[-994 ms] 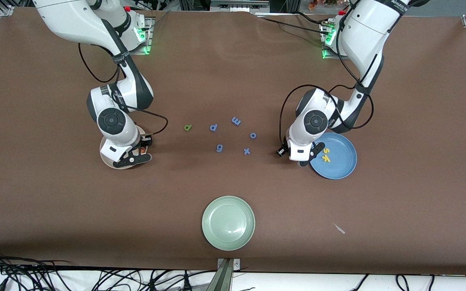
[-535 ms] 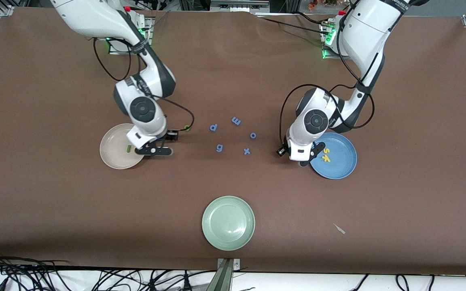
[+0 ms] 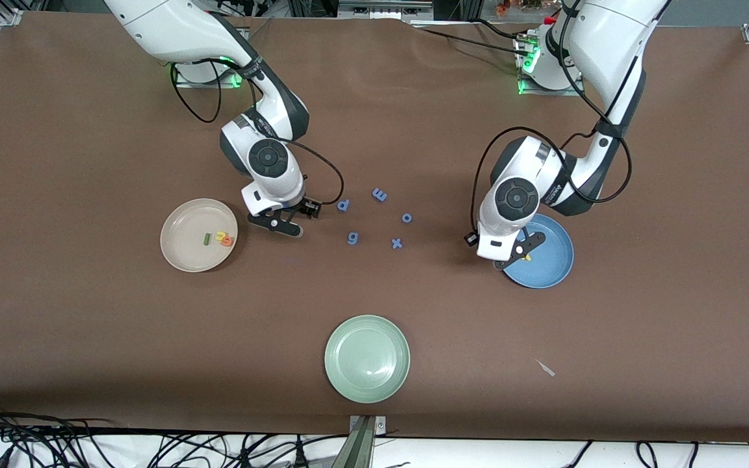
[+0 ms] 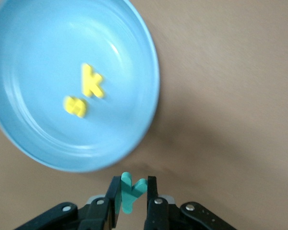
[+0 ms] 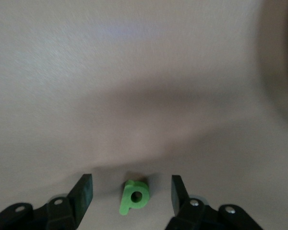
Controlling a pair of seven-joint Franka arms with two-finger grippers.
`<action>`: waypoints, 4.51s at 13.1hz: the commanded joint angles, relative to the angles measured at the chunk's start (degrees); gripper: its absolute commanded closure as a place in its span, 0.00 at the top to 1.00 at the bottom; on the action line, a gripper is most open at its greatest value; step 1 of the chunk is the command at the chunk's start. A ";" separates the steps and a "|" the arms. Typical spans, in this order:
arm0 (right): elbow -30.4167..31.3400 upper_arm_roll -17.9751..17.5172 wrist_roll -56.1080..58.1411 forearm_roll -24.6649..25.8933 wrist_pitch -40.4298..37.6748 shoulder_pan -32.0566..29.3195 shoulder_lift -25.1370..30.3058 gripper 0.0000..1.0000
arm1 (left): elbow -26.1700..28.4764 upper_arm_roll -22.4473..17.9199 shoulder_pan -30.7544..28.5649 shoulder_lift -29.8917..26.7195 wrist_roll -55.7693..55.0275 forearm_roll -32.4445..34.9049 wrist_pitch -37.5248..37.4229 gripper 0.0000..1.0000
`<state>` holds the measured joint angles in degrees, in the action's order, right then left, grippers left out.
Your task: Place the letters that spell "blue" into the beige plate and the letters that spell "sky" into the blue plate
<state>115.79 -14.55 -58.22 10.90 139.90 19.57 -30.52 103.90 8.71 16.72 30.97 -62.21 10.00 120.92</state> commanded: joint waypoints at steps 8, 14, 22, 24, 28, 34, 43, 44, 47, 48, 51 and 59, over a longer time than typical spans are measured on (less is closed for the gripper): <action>3.65 -1.53 -2.60 0.26 2.65 -0.59 1.25 0.29 | -0.71 -0.19 -7.66 0.06 32.02 9.07 -5.08 0.00; 1.47 -0.39 3.88 0.17 -2.67 -0.77 4.14 0.13 | -1.06 0.25 -11.36 0.32 42.17 6.54 -4.73 1.00; -4.96 14.36 44.56 -0.36 -18.18 -1.38 7.85 0.15 | -6.85 0.95 -11.10 -4.59 42.61 -2.18 -5.43 1.00; -4.26 15.43 47.32 -0.53 -17.56 -2.17 7.85 0.23 | -8.00 1.57 -11.10 -9.06 42.52 -2.18 -6.91 1.00; -4.08 15.52 47.50 -4.13 -17.47 -2.61 7.85 0.74 | -14.31 1.66 -11.45 -15.40 43.23 -2.26 -16.92 1.00; -8.46 15.43 47.06 -7.99 -21.14 -2.61 9.07 0.99 | -25.50 0.87 -11.45 -16.55 43.23 -7.61 -26.61 1.00; -33.09 15.44 48.98 -10.29 -55.09 -7.96 20.04 1.00 | -8.39 4.81 -24.17 -30.95 53.77 -8.33 -22.23 1.00; -32.04 15.26 51.08 -10.29 -55.35 -9.80 21.89 1.00 | -6.79 5.95 -25.58 -32.54 53.77 -8.24 -22.04 1.00; -32.03 11.76 54.62 -10.29 -57.72 -15.86 23.84 1.00 | -7.48 4.92 -24.02 -32.47 53.25 -8.06 -22.39 1.00; -32.20 10.70 54.18 -10.29 -58.25 -16.58 23.84 1.00 | -7.74 2.74 -21.49 -32.20 53.25 -8.06 -22.65 1.00; -32.90 10.69 54.27 -10.20 -58.52 -16.50 23.58 1.00 | -7.92 -3.52 -15.84 -31.94 53.42 -8.33 -22.83 1.00; -33.70 10.86 54.80 -10.11 -58.52 -15.79 23.32 1.00 | -9.33 -3.97 -15.66 -32.02 53.77 -11.23 -29.16 1.00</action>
<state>82.12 -3.89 -4.19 1.50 81.77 4.25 -7.84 94.93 5.84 0.49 -0.29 -9.82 0.48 93.23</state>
